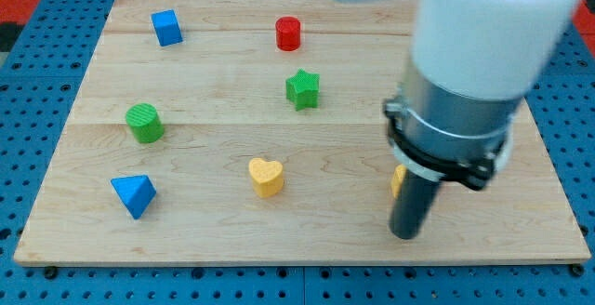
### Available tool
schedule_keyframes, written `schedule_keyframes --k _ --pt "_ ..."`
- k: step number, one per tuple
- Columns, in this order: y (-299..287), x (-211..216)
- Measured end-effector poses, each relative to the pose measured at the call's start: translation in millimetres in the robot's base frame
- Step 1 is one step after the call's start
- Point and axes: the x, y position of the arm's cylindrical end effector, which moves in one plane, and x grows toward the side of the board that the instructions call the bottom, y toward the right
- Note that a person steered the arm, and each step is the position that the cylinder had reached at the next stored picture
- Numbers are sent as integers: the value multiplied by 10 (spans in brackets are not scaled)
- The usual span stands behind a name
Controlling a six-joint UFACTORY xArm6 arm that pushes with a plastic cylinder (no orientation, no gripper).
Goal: Push the yellow hexagon below the red circle
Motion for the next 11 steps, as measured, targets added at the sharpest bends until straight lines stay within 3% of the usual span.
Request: schedule_keyframes --k 1,3,6,7,10,11 --pt "12 -423" --pt "114 -845" --pt "249 -2057" --pt "-77 -2328" --pt "-1831 -2425" --pt "-1998 -2433"
